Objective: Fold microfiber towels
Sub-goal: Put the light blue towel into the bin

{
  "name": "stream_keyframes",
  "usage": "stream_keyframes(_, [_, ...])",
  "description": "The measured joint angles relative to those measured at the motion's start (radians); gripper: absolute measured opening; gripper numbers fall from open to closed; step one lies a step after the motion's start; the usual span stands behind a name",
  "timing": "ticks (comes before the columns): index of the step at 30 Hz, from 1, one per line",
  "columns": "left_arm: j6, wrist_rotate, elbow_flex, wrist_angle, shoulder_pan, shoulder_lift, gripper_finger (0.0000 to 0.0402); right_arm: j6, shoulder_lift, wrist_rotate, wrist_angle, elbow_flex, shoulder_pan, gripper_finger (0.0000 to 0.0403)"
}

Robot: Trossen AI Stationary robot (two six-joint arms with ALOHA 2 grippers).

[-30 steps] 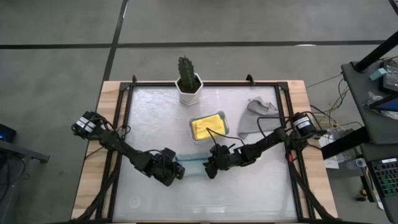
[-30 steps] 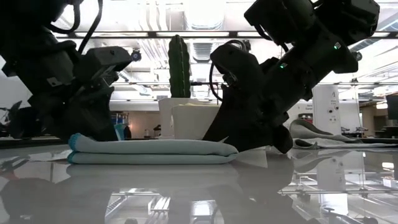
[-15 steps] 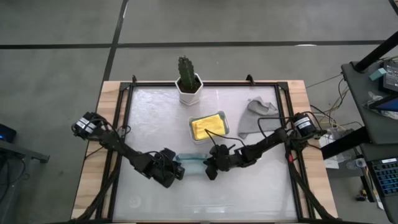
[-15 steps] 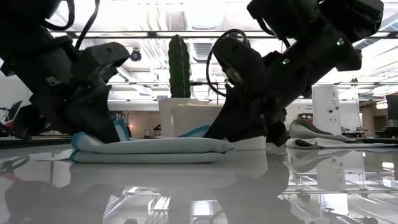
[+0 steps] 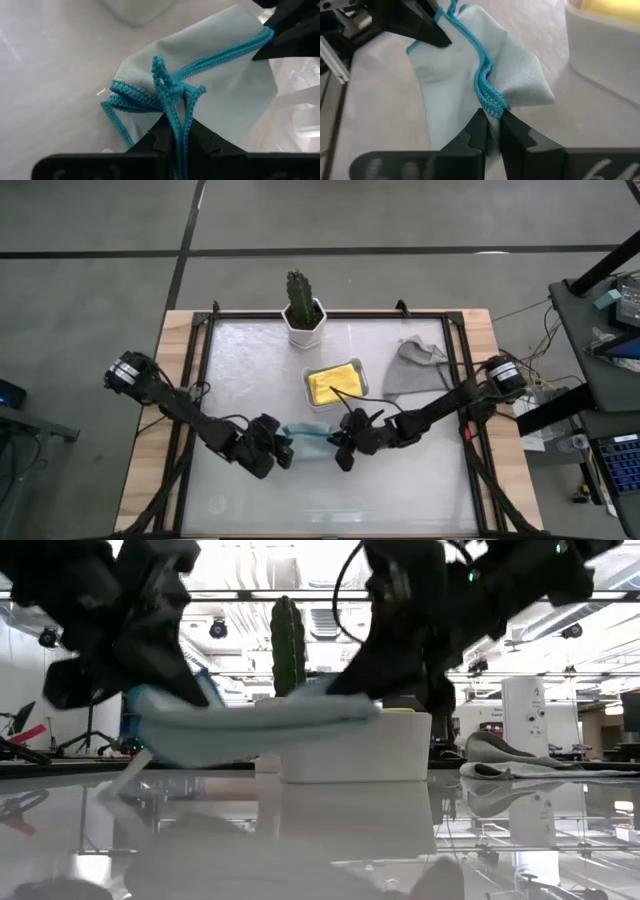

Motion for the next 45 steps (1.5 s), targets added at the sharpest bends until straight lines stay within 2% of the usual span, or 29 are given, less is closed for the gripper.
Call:
stream_keyframes(8, [0.188, -0.089, 0.05, 0.004, 0.042, -0.075, 0.0013, -0.126, -0.178, -0.001, -0.149, 0.0, -0.021, 0.0023])
stream_keyframes(13, [0.325, -0.093, 0.071, 0.032, 0.146, -0.093, 0.0012, -0.221, -0.307, -0.003, -0.27, 0.0, -0.079, 0.0023])
stream_keyframes(17, [0.479, -0.085, 0.076, 0.146, 0.236, -0.099, 0.0012, -0.281, -0.391, -0.013, -0.362, 0.0, -0.146, 0.0023])
stream_keyframes(20, [0.548, -0.041, 0.076, 0.206, 0.313, -0.099, 0.0012, -0.329, -0.428, -0.064, -0.395, 0.0, -0.212, 0.0023])
stream_keyframes(23, [0.557, 0.011, 0.076, 0.221, 0.384, -0.099, 0.0012, -0.368, -0.437, -0.139, -0.411, 0.0, -0.282, 0.0023])
stream_keyframes(26, [0.555, 0.021, 0.076, 0.225, 0.428, -0.094, 0.0012, -0.397, -0.435, -0.186, -0.442, 0.0, -0.345, 0.0022])
stream_keyframes(31, [0.502, 0.027, 0.076, 0.232, 0.447, -0.074, 0.0012, -0.429, -0.429, -0.193, -0.512, 0.0, -0.421, 0.0022])
stream_keyframes(38, [0.374, 0.028, 0.075, 0.262, 0.45, -0.008, 0.0012, -0.465, -0.422, -0.235, -0.576, 0.0, -0.472, 0.0022])
stream_keyframes(45, [0.368, 0.035, 0.074, 0.298, 0.461, 0.035, 0.0018, -0.487, -0.396, -0.237, -0.569, 0.0, -0.473, 0.0023])
